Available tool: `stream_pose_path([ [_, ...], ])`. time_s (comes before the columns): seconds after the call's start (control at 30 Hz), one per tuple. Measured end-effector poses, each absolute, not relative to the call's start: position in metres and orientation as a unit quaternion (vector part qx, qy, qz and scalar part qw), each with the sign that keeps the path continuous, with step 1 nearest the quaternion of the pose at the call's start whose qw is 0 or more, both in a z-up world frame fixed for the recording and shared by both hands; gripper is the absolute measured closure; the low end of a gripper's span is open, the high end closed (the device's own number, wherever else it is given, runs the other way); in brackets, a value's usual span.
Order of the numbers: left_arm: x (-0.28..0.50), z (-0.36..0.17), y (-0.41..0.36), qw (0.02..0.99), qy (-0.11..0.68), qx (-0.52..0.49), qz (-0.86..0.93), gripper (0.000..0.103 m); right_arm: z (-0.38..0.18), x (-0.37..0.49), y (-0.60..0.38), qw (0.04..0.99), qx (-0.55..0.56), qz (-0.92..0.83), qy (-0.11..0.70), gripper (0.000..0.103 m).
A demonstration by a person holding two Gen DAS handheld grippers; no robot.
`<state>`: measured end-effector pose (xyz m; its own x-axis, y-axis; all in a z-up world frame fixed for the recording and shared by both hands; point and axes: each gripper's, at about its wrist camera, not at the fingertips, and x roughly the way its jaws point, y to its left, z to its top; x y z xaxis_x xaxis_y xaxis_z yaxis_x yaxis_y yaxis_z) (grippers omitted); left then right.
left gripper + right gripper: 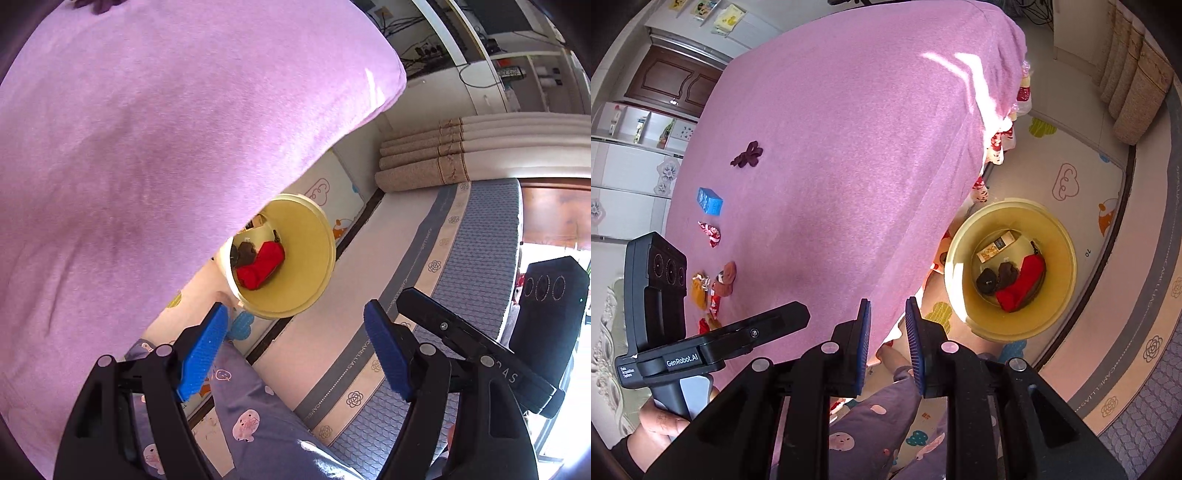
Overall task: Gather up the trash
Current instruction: 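Move both tools back over the bed toward the perfume bottle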
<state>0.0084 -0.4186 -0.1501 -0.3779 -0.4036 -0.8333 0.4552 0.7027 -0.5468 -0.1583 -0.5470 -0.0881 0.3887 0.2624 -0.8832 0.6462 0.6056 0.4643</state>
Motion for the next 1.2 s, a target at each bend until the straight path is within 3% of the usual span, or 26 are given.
stream_pose_path([
  [0.6, 0.131, -0.150, -0.170, 0.639, 0.717, -0.119, -0.253, 0.028, -0.087, 0.015, -0.356, 0.735, 0.329, 0.012, 0.593, 0.082],
  [0.97, 0.168, -0.154, -0.052, 0.669, 0.697, -0.193, -0.173, 0.028, -0.092, 0.091, -0.258, 0.726, 0.273, 0.094, 0.624, 0.082],
  [1.2, 0.186, -0.168, 0.006, 0.679, 0.682, -0.251, -0.103, 0.028, -0.099, 0.147, -0.213, 0.720, 0.223, 0.150, 0.640, 0.076],
])
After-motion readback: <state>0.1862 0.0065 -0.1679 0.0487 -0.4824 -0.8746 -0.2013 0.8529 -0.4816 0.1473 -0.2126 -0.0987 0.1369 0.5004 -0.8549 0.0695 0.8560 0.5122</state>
